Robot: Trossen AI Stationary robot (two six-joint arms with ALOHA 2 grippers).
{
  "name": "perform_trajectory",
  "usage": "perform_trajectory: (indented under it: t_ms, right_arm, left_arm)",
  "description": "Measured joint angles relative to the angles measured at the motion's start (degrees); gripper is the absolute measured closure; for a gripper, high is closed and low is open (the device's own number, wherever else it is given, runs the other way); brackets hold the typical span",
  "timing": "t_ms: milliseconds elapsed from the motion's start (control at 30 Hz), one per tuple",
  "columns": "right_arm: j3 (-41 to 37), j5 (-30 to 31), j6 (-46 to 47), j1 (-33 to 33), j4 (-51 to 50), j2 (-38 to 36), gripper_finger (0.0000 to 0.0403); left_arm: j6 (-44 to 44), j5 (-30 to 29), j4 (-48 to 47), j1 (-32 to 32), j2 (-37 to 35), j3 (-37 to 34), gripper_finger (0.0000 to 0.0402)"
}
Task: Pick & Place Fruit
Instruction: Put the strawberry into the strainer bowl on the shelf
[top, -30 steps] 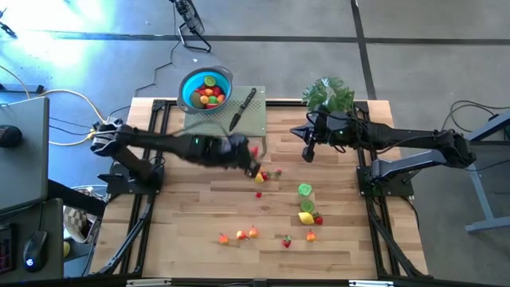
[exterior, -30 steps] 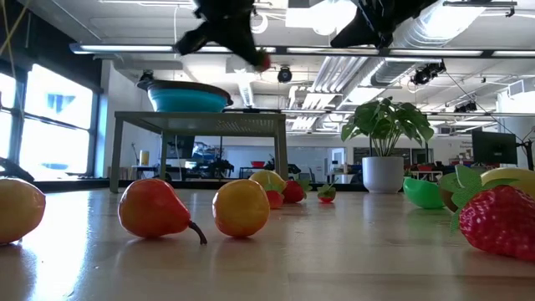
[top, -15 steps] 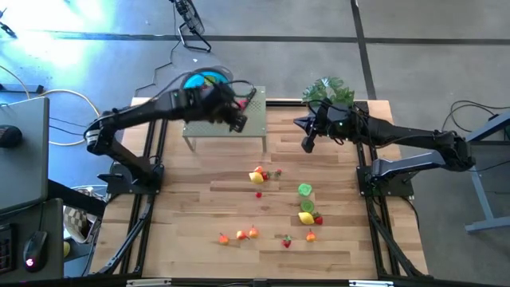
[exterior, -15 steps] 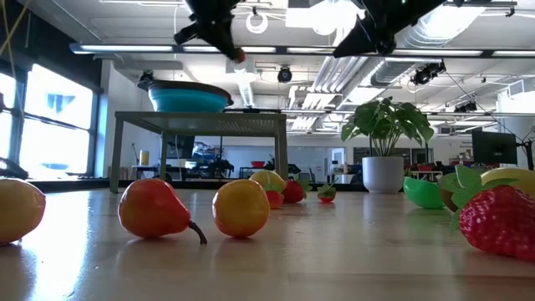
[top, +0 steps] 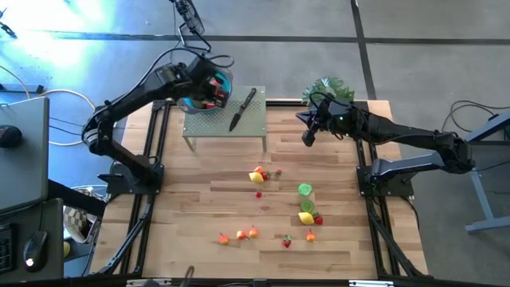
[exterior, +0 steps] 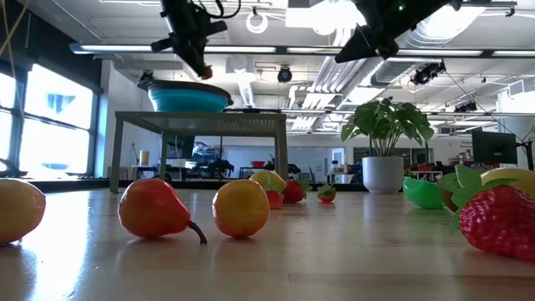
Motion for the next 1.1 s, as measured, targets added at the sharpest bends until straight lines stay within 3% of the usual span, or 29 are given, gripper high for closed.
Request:
perform_trajectory:
  t_ms: [500, 1100]
  right_arm:
    - [0.00, 0.01, 0.02, -4.64, 0.00, 0.00, 0.0401]
    - [0.00, 0.02, 0.04, -5.79, 0.00, 0.00, 0.0400]
  left_arm:
    - [0.20, -0.75, -6.57, 9.92, 1.50, -0.02, 0.0401]
    - [0.96, -2.14, -9.28, 10.99, 6.54, -0.07, 0.0400]
